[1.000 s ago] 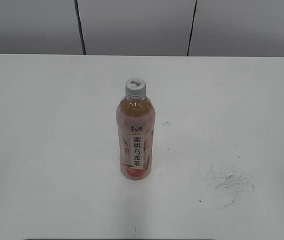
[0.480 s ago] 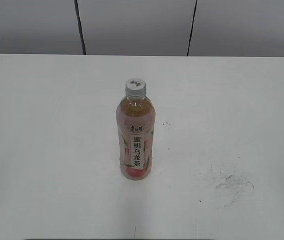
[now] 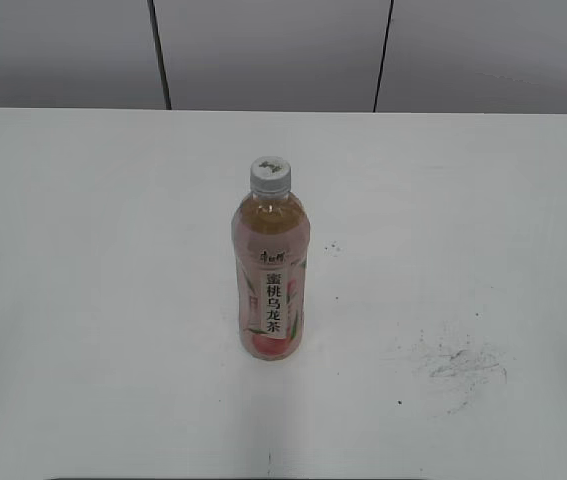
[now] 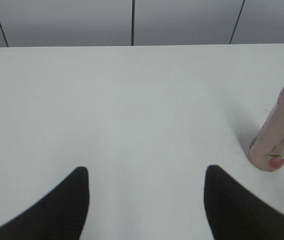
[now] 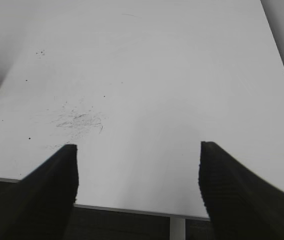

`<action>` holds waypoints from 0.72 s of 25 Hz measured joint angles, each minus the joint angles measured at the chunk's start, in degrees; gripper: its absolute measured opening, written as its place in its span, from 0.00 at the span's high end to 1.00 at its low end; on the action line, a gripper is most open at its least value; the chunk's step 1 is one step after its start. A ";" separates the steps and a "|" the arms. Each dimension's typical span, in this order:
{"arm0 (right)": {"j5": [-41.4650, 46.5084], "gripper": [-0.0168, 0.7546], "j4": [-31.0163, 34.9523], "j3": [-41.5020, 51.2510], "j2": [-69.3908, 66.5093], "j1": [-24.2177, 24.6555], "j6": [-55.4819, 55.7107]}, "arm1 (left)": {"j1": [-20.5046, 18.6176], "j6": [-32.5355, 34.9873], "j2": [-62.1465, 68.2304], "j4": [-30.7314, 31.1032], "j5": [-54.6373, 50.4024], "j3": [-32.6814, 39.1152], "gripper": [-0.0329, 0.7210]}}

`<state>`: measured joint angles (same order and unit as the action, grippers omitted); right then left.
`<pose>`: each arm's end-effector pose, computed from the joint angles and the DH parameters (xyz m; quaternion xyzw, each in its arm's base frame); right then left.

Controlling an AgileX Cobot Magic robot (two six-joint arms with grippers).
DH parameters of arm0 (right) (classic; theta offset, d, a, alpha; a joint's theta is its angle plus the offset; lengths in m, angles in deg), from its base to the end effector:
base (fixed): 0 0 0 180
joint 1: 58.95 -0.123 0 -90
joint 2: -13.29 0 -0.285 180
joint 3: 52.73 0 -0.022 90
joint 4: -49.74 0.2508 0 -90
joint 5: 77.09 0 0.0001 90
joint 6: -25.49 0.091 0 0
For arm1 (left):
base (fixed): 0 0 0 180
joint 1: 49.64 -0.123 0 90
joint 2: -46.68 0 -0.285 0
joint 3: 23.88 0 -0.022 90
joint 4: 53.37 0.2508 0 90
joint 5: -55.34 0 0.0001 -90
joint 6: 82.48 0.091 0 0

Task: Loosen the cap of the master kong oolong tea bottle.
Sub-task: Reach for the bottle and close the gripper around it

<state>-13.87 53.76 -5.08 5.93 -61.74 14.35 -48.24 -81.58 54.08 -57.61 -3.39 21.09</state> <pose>-0.0101 0.0052 0.2784 -0.1065 0.8510 -0.0025 0.5142 -0.0128 -0.0054 0.2976 0.0186 0.8238 -0.0394 0.5651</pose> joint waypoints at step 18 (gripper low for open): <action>0.00 0.25 0.00 0.00 0.00 0.00 0.00 | 0.00 0.10 17.57 -5.49 34.67 0.67 0.38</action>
<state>-13.87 53.76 -5.08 5.93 -61.74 14.35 -48.24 -81.48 71.66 -63.10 31.28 21.76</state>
